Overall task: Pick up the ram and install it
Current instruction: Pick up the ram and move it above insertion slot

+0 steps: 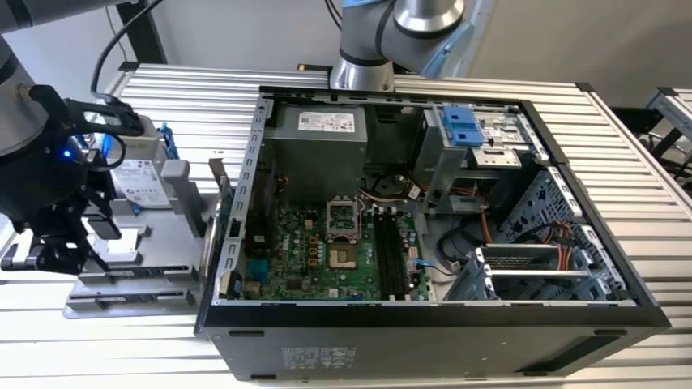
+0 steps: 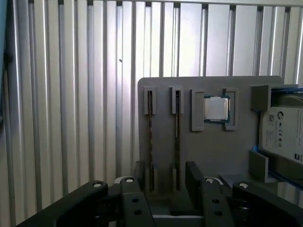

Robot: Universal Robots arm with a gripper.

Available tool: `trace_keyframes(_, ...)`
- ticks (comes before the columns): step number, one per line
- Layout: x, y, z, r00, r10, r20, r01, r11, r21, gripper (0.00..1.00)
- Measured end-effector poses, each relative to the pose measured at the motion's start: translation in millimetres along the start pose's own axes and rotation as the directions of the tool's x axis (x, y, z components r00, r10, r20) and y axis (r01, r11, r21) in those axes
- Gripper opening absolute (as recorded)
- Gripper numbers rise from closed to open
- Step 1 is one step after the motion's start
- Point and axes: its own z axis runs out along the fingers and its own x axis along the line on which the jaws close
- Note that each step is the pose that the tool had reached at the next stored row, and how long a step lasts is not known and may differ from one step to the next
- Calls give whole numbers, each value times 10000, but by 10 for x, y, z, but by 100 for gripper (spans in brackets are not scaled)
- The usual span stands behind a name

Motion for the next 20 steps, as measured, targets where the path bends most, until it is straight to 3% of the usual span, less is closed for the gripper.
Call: trace_keyframes(20,11,4,317,10000,-1,0,1,10000,-3,100)
